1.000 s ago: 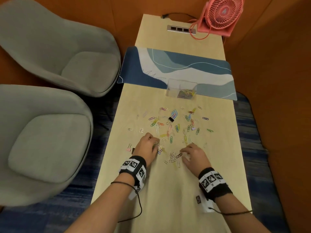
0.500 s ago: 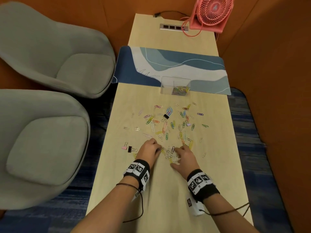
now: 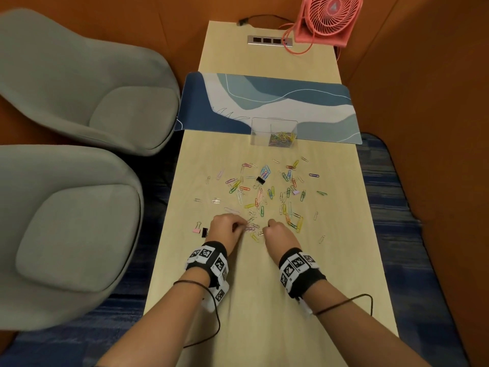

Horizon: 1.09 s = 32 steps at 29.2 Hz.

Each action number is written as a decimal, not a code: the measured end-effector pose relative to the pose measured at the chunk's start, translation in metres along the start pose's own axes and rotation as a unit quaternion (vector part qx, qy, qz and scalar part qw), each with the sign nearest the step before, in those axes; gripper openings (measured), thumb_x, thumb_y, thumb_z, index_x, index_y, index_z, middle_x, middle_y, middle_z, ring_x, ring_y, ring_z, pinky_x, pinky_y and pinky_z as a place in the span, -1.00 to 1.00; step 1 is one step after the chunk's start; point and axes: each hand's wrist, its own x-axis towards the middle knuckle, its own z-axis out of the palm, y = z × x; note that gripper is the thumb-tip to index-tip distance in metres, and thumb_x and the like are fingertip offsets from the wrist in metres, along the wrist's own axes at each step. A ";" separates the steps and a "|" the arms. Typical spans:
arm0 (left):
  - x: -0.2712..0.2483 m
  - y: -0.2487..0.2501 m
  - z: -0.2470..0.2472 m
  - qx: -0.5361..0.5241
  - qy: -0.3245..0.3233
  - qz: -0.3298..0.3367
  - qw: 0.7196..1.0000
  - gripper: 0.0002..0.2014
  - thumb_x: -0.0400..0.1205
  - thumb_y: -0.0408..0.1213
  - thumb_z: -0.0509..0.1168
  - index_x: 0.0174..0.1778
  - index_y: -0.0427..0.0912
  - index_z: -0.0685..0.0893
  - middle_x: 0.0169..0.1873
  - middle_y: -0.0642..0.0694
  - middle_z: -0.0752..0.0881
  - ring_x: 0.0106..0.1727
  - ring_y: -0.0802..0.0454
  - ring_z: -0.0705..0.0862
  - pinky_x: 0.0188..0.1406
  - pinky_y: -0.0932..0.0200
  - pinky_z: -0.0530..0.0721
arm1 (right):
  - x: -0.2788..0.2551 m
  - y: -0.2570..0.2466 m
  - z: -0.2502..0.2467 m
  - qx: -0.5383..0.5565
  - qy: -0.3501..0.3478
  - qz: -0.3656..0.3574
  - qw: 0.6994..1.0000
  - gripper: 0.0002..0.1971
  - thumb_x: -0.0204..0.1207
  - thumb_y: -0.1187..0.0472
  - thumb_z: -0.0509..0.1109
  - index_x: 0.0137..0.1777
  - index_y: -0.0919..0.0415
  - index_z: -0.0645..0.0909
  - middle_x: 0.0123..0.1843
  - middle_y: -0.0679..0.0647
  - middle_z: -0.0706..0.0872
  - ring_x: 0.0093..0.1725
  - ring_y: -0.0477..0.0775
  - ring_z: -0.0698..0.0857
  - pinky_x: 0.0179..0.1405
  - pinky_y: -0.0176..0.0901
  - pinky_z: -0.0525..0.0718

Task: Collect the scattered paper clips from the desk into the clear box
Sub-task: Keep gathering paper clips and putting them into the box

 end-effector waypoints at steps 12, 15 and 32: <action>0.006 0.005 -0.007 -0.142 0.025 -0.084 0.986 -0.86 0.54 -0.29 0.48 0.01 -0.11 0.84 -0.18 0.01 0.82 -0.18 0.20 0.73 -0.05 0.35 0.70 | 0.013 0.035 -0.002 0.256 0.070 0.118 0.957 -0.90 0.42 0.28 0.48 -0.14 0.18 0.83 -0.24 0.05 0.82 -0.26 -0.07 0.69 -0.04 -0.34 0.66; 0.012 0.006 -0.006 -0.141 0.018 -0.076 0.987 -0.88 0.56 -0.30 0.46 -0.02 -0.11 0.85 -0.16 0.01 0.82 -0.13 0.13 0.74 -0.04 0.31 0.72 | 0.006 0.046 -0.006 0.387 0.073 0.162 0.905 -0.92 0.33 0.28 0.60 -0.17 0.19 0.82 -0.28 0.04 0.82 -0.30 -0.09 0.74 -0.17 -0.51 0.64; 0.225 0.102 -0.048 -0.172 0.117 0.062 0.976 -0.86 0.59 -0.36 0.39 -0.03 -0.10 0.83 -0.21 0.02 0.81 -0.20 0.11 0.76 -0.03 0.22 0.75 | 0.092 0.117 -0.143 0.828 0.156 0.103 0.529 -0.89 0.51 0.46 0.39 -0.03 0.54 0.66 -0.13 0.28 0.70 -0.14 0.08 0.73 -0.08 -0.24 0.78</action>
